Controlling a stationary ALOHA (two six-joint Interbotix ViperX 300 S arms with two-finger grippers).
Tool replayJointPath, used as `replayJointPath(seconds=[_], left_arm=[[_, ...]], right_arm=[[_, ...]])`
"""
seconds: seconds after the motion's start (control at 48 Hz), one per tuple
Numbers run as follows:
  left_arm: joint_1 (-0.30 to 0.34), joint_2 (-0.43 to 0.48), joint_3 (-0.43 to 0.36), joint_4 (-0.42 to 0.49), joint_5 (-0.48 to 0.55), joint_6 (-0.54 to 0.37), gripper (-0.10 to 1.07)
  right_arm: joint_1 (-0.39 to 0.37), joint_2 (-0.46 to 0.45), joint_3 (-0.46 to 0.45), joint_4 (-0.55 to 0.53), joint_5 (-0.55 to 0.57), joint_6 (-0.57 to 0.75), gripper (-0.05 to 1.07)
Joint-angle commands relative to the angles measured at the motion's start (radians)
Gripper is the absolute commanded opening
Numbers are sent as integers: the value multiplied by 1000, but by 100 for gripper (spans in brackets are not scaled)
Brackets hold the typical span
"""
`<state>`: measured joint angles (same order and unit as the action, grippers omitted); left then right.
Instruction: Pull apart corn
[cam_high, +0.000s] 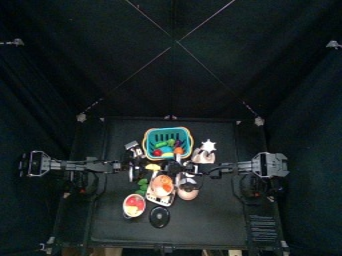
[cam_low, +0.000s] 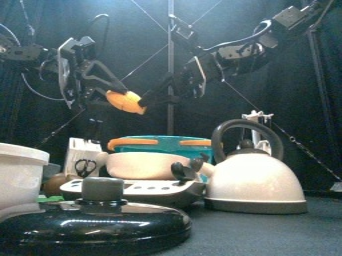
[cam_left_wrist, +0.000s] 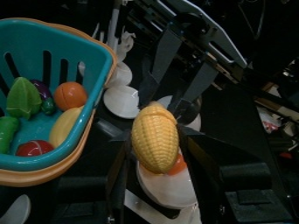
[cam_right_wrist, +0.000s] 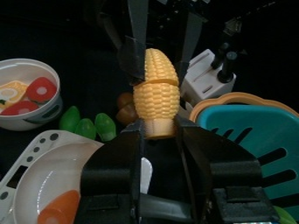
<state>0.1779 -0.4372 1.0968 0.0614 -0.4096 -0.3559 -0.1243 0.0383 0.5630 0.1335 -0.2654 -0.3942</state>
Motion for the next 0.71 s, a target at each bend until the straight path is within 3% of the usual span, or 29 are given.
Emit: replayJointPath(seconds=[0.0, 0.688], left_arm=[[6, -6, -11, -2, -2, 2, 59], [12, -51, 15, -5, -2, 2, 59]], right_arm=[[-3, -40, 11, 8, 5, 3, 45], [-2, -86, 51, 29, 5, 5, 44]])
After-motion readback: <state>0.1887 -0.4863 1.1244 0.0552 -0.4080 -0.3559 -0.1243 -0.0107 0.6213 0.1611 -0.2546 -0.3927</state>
